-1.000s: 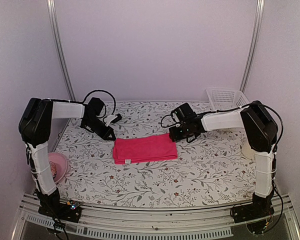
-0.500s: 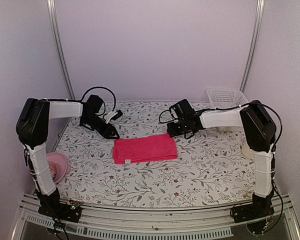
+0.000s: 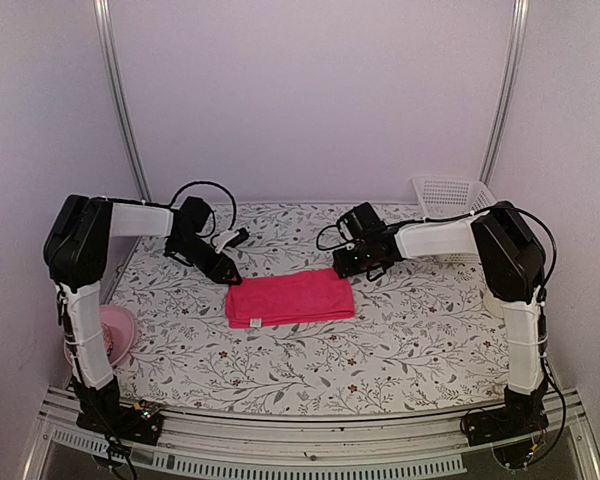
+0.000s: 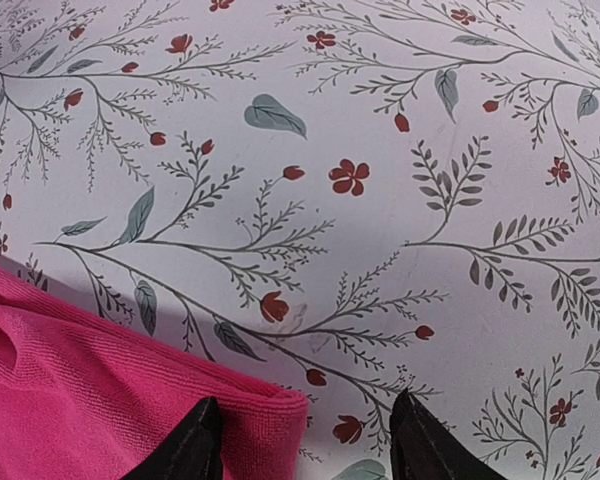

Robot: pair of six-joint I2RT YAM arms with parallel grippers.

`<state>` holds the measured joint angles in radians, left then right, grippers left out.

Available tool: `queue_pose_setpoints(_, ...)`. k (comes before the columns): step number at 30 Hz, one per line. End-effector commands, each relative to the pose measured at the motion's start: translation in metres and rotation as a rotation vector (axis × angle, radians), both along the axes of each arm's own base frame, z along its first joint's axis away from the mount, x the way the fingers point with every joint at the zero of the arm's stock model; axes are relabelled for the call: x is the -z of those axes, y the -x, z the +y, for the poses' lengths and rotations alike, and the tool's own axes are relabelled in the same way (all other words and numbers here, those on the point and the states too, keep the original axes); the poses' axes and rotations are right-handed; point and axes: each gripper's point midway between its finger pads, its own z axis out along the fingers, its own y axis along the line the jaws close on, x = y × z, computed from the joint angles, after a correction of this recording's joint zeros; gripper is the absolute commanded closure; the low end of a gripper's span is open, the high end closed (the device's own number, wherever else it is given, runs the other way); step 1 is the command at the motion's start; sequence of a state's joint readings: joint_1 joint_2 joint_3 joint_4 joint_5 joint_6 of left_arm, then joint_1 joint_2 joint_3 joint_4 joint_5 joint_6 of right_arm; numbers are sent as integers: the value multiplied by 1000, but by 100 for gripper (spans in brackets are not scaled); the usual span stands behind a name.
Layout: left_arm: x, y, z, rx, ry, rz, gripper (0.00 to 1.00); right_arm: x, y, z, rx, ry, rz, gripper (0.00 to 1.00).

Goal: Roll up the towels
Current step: Smooth out the towel at the center of the board.

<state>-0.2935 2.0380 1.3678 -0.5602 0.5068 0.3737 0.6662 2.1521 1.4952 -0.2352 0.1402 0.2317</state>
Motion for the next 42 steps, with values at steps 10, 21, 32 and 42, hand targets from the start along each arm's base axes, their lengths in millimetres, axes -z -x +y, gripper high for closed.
queue_pose_setpoints(10, -4, 1, -12, 60, 59, 2, 96, 9, -8, -3, 19, 26, 8, 42)
queue_pose_setpoints(21, -5, -4, 11, -57, -32, -66, 100, 27, -11, -30, 99, 124, 24, 43)
queue_pose_setpoints(32, -10, -16, 23, -127, -92, -146, 100, 38, -10, -38, 116, 157, 39, 45)
queue_pose_setpoints(42, -26, -16, 21, -81, -96, -165, 48, -9, -1, -30, 57, 78, 5, 43)
